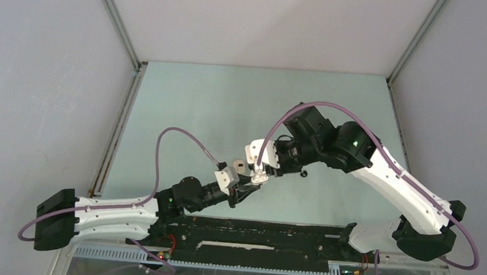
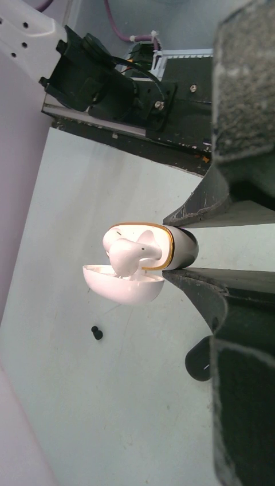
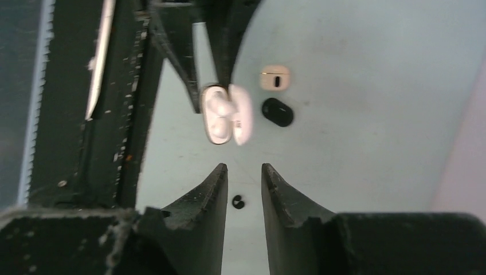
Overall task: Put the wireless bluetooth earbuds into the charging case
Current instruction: Place the earbud in the charging case.
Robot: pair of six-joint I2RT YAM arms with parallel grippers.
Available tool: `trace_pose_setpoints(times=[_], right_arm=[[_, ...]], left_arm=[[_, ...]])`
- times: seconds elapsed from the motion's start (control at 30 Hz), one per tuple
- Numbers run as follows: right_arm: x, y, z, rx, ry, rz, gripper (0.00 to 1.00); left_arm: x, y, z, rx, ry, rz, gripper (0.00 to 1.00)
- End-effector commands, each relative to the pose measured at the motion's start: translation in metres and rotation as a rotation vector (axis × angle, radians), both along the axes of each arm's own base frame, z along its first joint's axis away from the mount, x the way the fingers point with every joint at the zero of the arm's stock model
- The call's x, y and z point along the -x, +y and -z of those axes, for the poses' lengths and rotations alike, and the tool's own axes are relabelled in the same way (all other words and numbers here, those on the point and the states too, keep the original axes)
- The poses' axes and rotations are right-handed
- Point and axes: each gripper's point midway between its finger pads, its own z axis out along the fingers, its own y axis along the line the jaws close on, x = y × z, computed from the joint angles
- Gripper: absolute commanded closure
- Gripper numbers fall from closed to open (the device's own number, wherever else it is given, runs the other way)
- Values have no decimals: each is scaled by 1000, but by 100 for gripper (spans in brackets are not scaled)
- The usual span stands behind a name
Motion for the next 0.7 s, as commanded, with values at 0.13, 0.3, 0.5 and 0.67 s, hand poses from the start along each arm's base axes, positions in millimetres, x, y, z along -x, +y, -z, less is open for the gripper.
trace_pose_setpoints(times=[0.13, 0.3, 0.5, 0.67], right_arm=[[51, -11, 24, 102, 10, -220, 67], [54, -6, 33, 119, -44, -299, 57], [51, 5, 39, 129, -74, -325, 53], [51, 9, 42, 138, -74, -330, 53]], left_arm=[[5, -11, -27, 31, -55, 54, 100], [9, -13, -32, 42, -55, 75, 100], [16, -18, -36, 48, -54, 121, 100], [18, -20, -37, 52, -50, 135, 100]])
